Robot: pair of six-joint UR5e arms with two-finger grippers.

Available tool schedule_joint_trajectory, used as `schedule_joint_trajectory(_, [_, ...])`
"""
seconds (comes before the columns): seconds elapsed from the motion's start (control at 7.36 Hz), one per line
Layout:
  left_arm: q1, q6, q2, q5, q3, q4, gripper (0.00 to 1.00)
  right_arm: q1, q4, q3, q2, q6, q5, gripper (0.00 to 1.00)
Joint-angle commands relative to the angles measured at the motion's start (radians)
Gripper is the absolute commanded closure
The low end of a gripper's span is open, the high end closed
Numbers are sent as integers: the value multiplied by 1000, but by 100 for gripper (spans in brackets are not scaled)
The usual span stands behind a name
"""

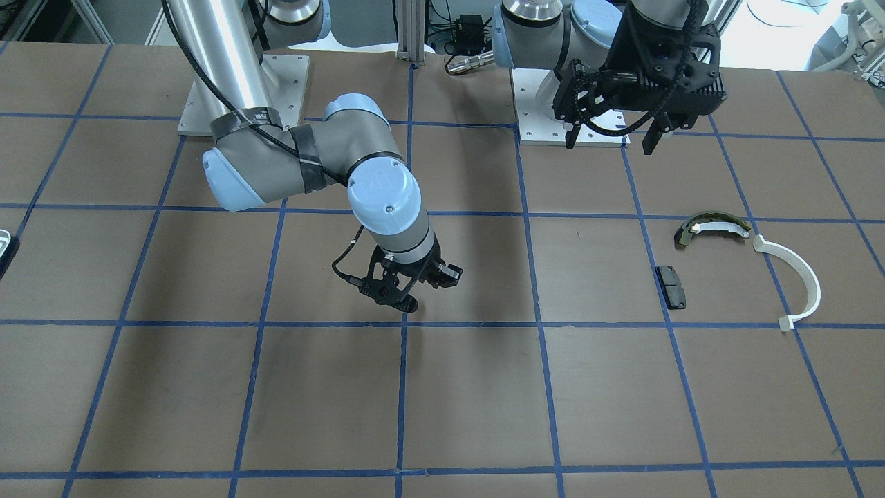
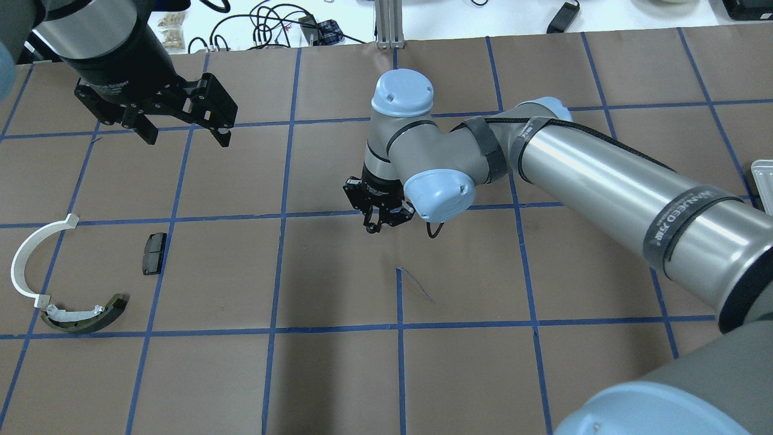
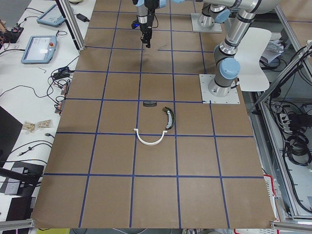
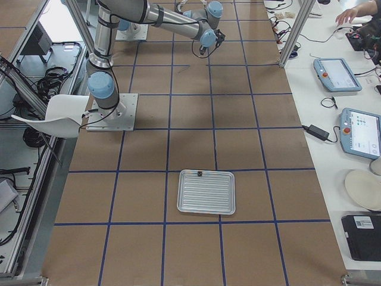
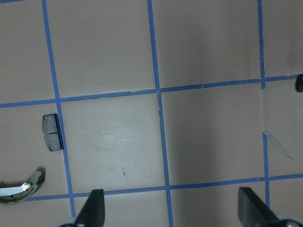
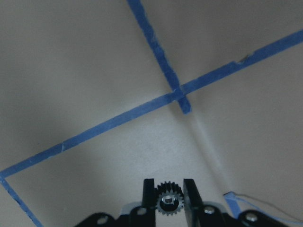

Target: Place bearing gear from tray to pile

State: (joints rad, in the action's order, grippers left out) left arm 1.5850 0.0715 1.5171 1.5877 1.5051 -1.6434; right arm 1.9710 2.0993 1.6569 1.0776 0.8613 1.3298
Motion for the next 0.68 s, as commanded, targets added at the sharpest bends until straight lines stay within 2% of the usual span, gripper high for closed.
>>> schedule_joint_trajectory(0.0, [0, -1, -2, 5, 1, -3, 0, 45, 18, 6, -37, 30, -1, 100])
schedule_joint_trajectory(0.14, [0, 1, -2, 2, 1, -1, 0, 55, 21, 6, -36, 42, 12, 78])
schedule_joint_trajectory(0.27, [-2, 1, 2, 3, 1, 0, 0, 55, 65, 6, -36, 44, 41, 1])
schedule_joint_trajectory(0.41, [-2, 1, 2, 3, 3, 2, 0, 55, 89, 4, -30, 29, 143, 0])
schedule_joint_trajectory(0.54, [-2, 1, 3, 3, 3, 2, 0, 49, 91, -12, -27, 19, 158, 0])
